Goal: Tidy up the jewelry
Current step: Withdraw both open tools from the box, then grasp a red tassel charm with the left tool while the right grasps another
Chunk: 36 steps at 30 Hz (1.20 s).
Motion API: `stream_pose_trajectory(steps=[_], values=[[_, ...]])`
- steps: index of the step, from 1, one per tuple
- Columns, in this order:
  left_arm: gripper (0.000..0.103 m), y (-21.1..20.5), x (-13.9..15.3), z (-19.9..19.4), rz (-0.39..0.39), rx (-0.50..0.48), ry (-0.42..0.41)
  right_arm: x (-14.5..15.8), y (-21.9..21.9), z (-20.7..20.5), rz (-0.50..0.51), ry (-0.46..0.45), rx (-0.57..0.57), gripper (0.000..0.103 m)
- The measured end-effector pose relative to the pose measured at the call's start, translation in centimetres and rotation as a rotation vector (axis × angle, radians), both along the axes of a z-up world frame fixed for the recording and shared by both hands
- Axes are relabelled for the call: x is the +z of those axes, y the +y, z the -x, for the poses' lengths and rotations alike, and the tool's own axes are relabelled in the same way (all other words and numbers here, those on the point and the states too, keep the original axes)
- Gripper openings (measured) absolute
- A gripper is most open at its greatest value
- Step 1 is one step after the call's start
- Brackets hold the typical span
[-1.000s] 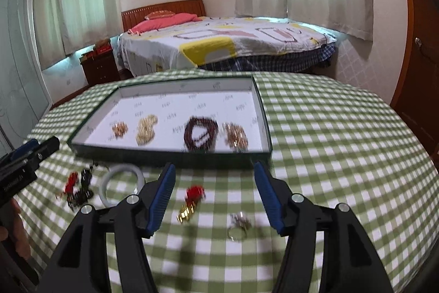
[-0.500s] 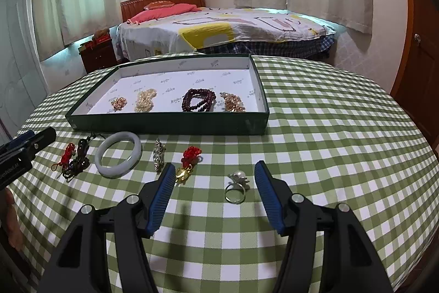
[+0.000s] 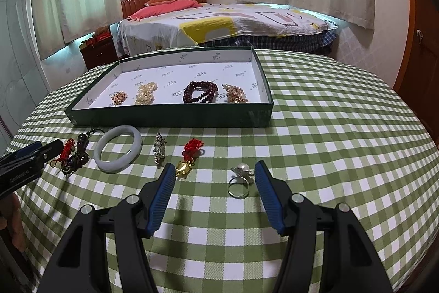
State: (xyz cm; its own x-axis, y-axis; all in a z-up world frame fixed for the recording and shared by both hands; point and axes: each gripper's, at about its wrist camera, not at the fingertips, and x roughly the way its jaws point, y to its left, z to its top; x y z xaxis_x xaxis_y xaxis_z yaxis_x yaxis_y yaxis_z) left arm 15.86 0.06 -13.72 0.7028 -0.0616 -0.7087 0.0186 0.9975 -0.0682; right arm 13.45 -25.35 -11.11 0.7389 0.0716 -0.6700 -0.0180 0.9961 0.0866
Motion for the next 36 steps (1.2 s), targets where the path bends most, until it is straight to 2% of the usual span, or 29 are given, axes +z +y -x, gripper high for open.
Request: stream_pose_trajectory(steps=[2,6,7,9,11,13,17,27,32,36], values=[[0.063,0.1,-0.5,-0.9,0.021,-0.003,0.051,-0.1,-0.1,-0.1,-0.002,0.002,0.0,0.059],[0.054,0.2,-1.0,-2.0,0.029,-0.003,0.103,-0.2,-0.1,-0.2,-0.008,0.008,0.0,0.059],[0.046,0.0,-1.1,-2.0,0.02,-0.013,0.103,-0.2,-0.2,-0.3,-0.009,0.01,0.0,0.059],[0.04,-0.2,-1.0,-2.0,0.007,-0.024,0.102,-0.2,-0.2,-0.3,-0.01,0.013,-0.001,0.059],[0.021,-0.1,-1.0,-1.9,0.019,-0.035,0.101,-0.3,-0.3,-0.4,-0.012,0.017,-0.004,0.059],[0.013,0.1,-1.0,-2.0,0.036,-0.038,0.103,-0.4,-0.4,-0.6,-0.015,0.023,-0.007,0.059],[0.011,0.8,-0.8,-1.7,0.076,-0.032,0.086,-0.6,-0.3,-0.7,-0.012,0.031,-0.003,0.059],[0.011,1.5,1.3,-0.4,0.076,-0.011,-0.01,-0.3,0.4,-2.2,-0.014,0.058,0.011,0.059],[0.011,2.1,2.0,-0.8,0.07,0.004,-0.027,-0.1,1.3,-3.8,-0.002,0.087,0.029,0.046],[0.011,2.4,1.9,-0.8,0.066,0.013,-0.028,-0.5,1.9,-5.1,0.013,0.128,0.045,0.042]])
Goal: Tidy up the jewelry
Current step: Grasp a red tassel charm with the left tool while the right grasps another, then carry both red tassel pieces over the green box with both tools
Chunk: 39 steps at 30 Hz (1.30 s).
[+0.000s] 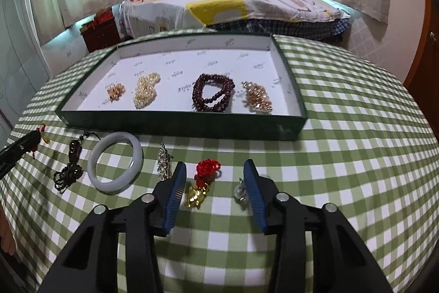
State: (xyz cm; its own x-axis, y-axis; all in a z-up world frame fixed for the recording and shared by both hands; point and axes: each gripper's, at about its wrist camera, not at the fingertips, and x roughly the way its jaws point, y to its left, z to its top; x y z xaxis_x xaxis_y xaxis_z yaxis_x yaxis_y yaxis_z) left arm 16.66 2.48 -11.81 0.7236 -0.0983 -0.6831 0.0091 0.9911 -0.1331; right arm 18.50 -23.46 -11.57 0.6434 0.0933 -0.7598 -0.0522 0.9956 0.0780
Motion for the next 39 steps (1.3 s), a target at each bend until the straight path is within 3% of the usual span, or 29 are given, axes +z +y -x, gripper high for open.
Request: stream_pose_trajectory(steps=[3,8,28,39], values=[[0.011,0.1,0.0,0.0,-0.001,0.002,-0.001,-0.5,0.5,-0.1,0.015,0.026,0.018,0.035],[0.011,0.1,-0.1,0.1,-0.003,0.0,0.002,-0.6,0.7,0.4,0.015,0.029,0.039,0.014],[0.011,-0.9,1.4,0.7,-0.023,-0.029,-0.049,3.3,-1.8,2.6,-0.076,-0.096,0.017,0.011],[0.011,-1.7,1.4,1.3,-0.011,-0.048,-0.048,2.3,-2.0,4.5,-0.072,-0.074,0.025,0.011]])
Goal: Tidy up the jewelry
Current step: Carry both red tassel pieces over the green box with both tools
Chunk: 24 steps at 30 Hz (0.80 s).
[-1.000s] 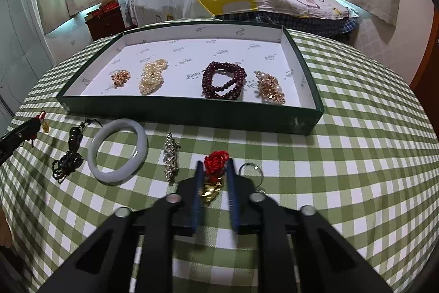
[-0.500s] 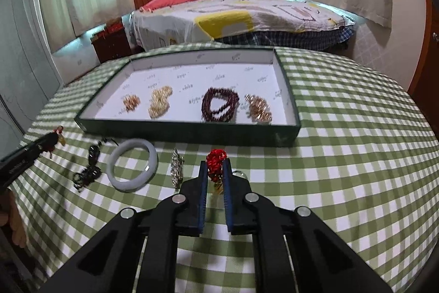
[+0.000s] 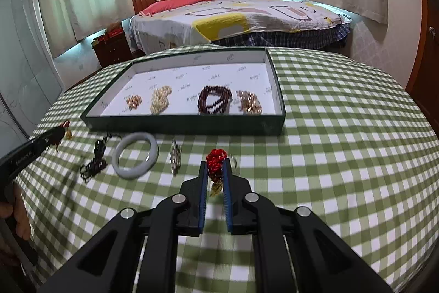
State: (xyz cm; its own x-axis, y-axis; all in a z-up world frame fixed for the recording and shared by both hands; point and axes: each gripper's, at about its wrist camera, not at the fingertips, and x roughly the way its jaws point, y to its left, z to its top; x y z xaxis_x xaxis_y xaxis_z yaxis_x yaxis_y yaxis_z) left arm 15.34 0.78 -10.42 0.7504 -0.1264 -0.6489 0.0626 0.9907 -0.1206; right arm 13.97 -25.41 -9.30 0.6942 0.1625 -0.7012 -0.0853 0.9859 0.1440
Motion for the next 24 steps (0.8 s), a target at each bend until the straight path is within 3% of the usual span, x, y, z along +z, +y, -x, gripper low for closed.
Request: stream_pose_trajectory(steps=[6,12,17,20,24], values=[[0.011,-1.1,-0.5,0.2,-0.002,-0.031,0.016,-0.1,0.2,0.5,0.009,0.001,0.005,0.011],[0.011,-1.9,1.3,-1.3,0.016,-0.063,-0.021,1.7,0.1,-1.2,0.002,-0.046,0.002,0.011],[0.011,-2.7,3.8,-4.6,0.057,-0.085,-0.07,4.6,0.0,-4.4,-0.002,-0.129,0.0,0.011],[0.011,-3.7,4.8,-7.0,0.035,-0.1,-0.106,5.6,-0.2,-6.8,-0.004,-0.165,-0.001,0.011],[0.011,-4.6,4.6,-10.7,0.042,-0.106,-0.088,5.5,-0.6,-10.1,0.019,-0.186,-0.011,0.011]])
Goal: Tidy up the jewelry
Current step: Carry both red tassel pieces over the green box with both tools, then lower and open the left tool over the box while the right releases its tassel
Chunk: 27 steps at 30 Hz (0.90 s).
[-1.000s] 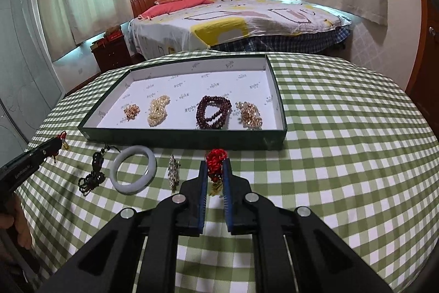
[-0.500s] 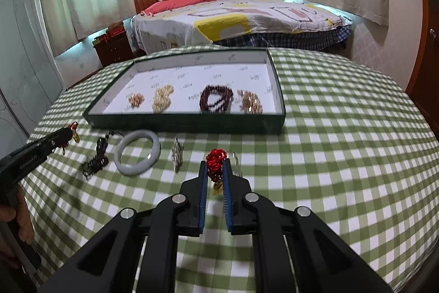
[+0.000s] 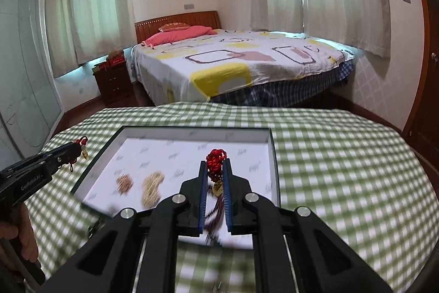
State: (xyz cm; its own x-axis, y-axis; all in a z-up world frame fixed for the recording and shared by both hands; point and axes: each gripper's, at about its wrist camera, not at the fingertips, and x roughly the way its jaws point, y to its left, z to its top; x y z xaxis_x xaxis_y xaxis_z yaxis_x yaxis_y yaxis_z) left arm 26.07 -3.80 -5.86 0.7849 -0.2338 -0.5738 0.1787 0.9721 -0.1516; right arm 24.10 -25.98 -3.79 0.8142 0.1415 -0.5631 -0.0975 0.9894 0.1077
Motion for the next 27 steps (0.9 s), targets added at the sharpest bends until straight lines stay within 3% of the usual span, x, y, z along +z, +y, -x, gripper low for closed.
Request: stream_pose_trajectory(steps=[8,14,20,24,27], values=[[0.011,-1.5,-4.4,-7.8,-0.012,0.016,0.157,-3.6,-1.0,-5.1,0.014,0.09,-0.019,0.011],[0.011,-1.9,-7.0,-11.4,-0.042,0.038,0.264,-5.7,-1.2,-7.2,0.003,0.183,-0.024,0.011],[0.011,-3.2,-7.7,-11.8,-0.12,0.014,0.275,-6.6,-0.9,-8.1,0.018,0.228,-0.022,0.011],[0.012,-3.6,-7.8,-11.7,-0.125,0.001,0.287,-6.6,-0.9,-8.2,0.026,0.24,-0.023,0.012],[0.019,-3.4,-7.6,-11.5,-0.122,0.003,0.279,-6.6,-0.9,-8.4,0.029,0.242,-0.017,0.015]])
